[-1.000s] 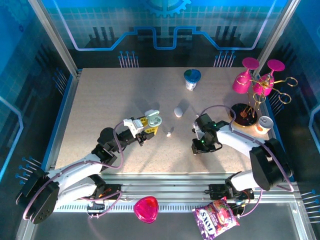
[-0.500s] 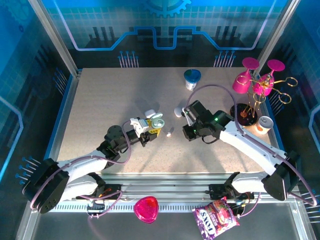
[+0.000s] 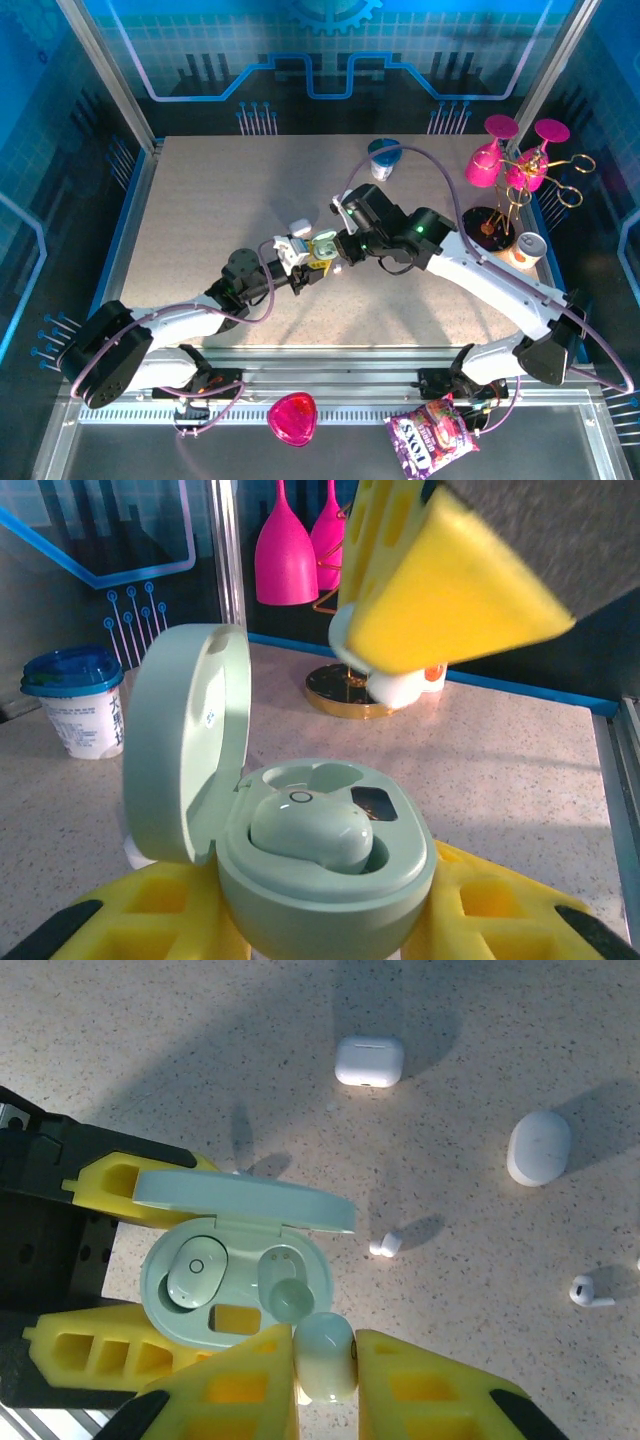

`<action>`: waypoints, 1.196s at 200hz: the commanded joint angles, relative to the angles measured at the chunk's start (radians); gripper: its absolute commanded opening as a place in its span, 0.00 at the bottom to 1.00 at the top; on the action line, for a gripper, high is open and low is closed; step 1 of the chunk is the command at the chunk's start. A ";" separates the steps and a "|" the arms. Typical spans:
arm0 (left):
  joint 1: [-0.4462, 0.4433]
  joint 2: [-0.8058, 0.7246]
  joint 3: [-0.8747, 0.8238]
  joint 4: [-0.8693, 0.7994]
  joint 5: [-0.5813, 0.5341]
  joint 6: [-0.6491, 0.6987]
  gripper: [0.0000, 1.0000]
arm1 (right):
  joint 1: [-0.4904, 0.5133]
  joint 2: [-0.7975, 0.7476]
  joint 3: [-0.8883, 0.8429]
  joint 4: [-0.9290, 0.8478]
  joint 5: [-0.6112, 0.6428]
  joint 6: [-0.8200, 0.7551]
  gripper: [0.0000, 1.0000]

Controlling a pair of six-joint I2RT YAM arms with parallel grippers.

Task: Insert wireless bluetooth earbuds into charging case

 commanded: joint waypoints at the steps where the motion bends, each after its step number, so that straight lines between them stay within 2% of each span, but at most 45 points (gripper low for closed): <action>1: -0.008 0.010 0.029 0.064 -0.008 -0.035 0.32 | 0.012 0.017 0.023 0.031 -0.018 -0.016 0.17; 157: -0.015 -0.006 0.044 0.066 0.006 -0.058 0.32 | 0.012 0.045 -0.011 0.052 -0.006 -0.053 0.18; 239: -0.015 -0.007 0.047 0.065 0.008 -0.061 0.32 | 0.000 -0.011 -0.041 0.095 -0.106 -0.033 0.35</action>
